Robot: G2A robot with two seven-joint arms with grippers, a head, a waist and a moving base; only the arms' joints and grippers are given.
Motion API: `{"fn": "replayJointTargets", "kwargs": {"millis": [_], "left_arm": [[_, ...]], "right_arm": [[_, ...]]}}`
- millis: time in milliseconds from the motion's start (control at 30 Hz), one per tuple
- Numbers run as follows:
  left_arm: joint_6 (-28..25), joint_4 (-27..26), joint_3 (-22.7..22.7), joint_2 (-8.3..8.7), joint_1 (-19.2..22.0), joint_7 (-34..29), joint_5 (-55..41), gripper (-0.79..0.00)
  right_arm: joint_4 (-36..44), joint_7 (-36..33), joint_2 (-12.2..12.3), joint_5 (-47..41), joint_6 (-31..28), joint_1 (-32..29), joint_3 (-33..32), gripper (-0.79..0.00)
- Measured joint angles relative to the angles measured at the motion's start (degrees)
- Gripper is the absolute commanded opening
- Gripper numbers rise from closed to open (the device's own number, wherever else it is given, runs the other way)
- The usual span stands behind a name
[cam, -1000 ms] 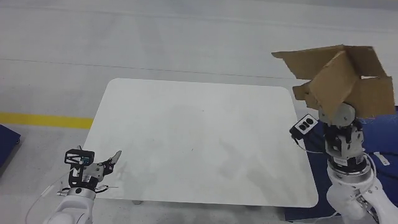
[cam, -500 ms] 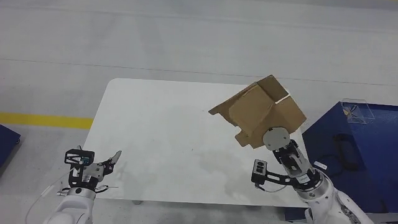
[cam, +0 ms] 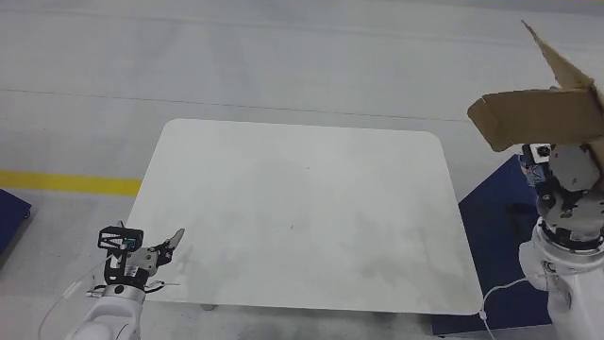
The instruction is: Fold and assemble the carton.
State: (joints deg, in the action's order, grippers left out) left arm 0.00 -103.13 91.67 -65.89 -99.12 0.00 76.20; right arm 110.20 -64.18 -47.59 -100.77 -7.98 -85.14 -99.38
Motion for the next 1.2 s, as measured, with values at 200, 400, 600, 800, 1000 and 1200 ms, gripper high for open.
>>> {"fn": "replayJointTargets", "kwargs": {"millis": [200,400,600,800,1000,1200], "left_arm": [[0.00,0.00,0.00,0.00,0.00,0.00,0.00,0.000],[0.00,0.00,0.00,0.00,0.00,0.00,0.00,0.000],[0.00,0.00,0.00,0.00,0.00,0.00,0.00,0.000],[0.00,0.00,0.00,0.00,0.00,0.00,0.00,0.000],[0.00,0.00,0.00,0.00,0.00,0.00,0.00,0.000],[-4.70,-2.27,0.27,-0.19,0.32,-6.07,-7.17,0.000]], "right_arm": [[-5.45,-10.67,-0.84,12.42,-6.19,1.82,2.49,-0.785],[-11.34,-13.54,-1.68,27.79,-11.11,2.84,8.78,-0.785],[-16.36,-11.16,-3.04,36.65,-14.44,5.68,16.38,-0.785],[-17.08,-9.78,-3.39,36.27,-14.50,6.58,17.75,-0.785],[-17.08,-9.79,-3.39,36.29,-14.50,6.57,17.74,-0.785],[-16.26,-5.66,-3.39,41.65,-13.89,6.28,16.86,-0.785]]}}
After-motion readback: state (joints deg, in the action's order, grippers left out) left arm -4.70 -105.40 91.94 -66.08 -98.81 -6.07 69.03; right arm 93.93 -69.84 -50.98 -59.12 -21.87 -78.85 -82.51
